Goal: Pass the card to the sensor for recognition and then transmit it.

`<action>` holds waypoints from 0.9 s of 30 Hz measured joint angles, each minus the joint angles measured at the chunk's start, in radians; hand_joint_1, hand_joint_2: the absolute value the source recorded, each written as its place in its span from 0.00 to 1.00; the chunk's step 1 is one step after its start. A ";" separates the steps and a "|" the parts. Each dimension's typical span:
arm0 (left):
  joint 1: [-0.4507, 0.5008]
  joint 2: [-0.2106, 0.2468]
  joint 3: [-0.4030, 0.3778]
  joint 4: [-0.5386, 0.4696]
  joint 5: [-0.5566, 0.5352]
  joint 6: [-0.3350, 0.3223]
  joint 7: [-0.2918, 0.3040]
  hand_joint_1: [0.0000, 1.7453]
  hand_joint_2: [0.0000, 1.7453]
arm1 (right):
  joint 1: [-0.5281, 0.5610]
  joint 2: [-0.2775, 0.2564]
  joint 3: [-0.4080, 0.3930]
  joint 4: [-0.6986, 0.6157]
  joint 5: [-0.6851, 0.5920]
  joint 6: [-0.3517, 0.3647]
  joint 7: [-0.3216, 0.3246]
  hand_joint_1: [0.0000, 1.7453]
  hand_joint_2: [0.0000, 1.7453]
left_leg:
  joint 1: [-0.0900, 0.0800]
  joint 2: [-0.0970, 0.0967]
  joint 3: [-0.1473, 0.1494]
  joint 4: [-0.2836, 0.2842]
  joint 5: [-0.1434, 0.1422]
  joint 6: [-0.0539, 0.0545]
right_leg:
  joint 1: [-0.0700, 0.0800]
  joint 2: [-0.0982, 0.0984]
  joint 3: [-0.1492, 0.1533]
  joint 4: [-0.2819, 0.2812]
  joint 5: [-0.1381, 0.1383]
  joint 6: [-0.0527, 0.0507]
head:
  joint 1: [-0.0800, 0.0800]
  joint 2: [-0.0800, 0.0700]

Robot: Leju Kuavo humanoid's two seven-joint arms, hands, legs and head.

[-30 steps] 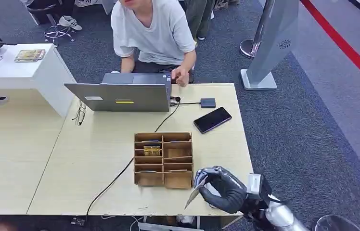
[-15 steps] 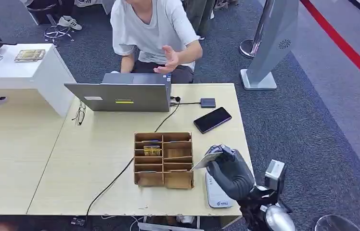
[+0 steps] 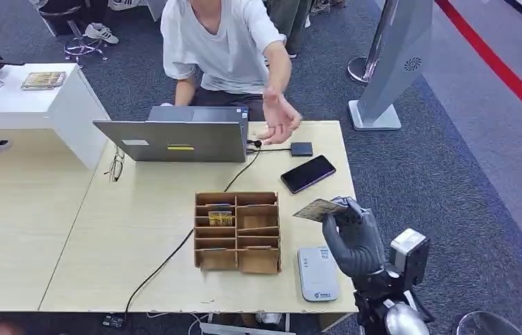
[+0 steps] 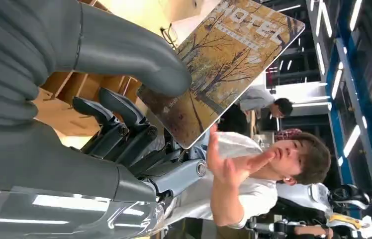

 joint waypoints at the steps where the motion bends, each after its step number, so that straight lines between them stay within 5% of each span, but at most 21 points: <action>1: 0.000 0.000 0.000 0.000 0.000 0.000 0.000 0.00 0.00 | 0.001 0.001 0.000 0.000 0.000 0.000 0.000 1.00 1.00 | 0.000 0.000 0.000 0.000 0.000 0.000 | 0.000 0.000 0.000 0.000 0.000 0.000 | 0.000 0.000; 9: 0.000 0.000 0.000 0.000 -0.001 0.000 0.000 0.00 0.00 | 0.003 0.003 -0.009 0.000 0.005 -0.009 0.000 1.00 1.00 | 0.000 0.000 0.000 0.000 0.000 0.000 | 0.000 0.000 0.000 0.000 0.000 0.000 | 0.000 0.000; 12: 0.000 0.000 0.000 0.000 -0.005 0.001 0.005 0.00 0.00 | 0.018 0.003 -0.014 0.000 0.075 -0.094 -0.003 1.00 1.00 | 0.000 -0.001 0.000 0.000 0.000 0.000 | 0.000 0.000 0.000 0.000 0.000 0.000 | 0.000 0.000; 19: 0.001 -0.001 0.002 0.000 -0.007 -0.027 0.007 0.00 0.00 | 0.032 0.005 -0.020 0.011 0.335 -0.300 -0.001 1.00 1.00 | 0.000 0.000 -0.001 0.000 0.000 0.000 | 0.000 0.000 0.000 0.000 0.000 0.000 | 0.000 0.000; 25: 0.003 0.000 0.025 0.000 0.019 -0.215 -0.002 0.00 0.00 | -0.029 0.047 -0.040 0.021 0.673 -0.408 0.106 1.00 1.00 | 0.000 0.000 0.000 0.000 0.000 0.000 | 0.000 0.000 0.000 0.000 0.000 0.000 | 0.000 0.000; 27: 0.011 0.001 0.021 -0.004 -0.028 -0.121 -0.002 0.00 0.00 | -0.042 0.064 -0.045 0.027 0.746 -0.430 0.108 1.00 1.00 | 0.001 0.000 0.000 0.000 0.000 0.000 | 0.001 0.000 0.000 0.000 0.000 0.000 | 0.000 0.000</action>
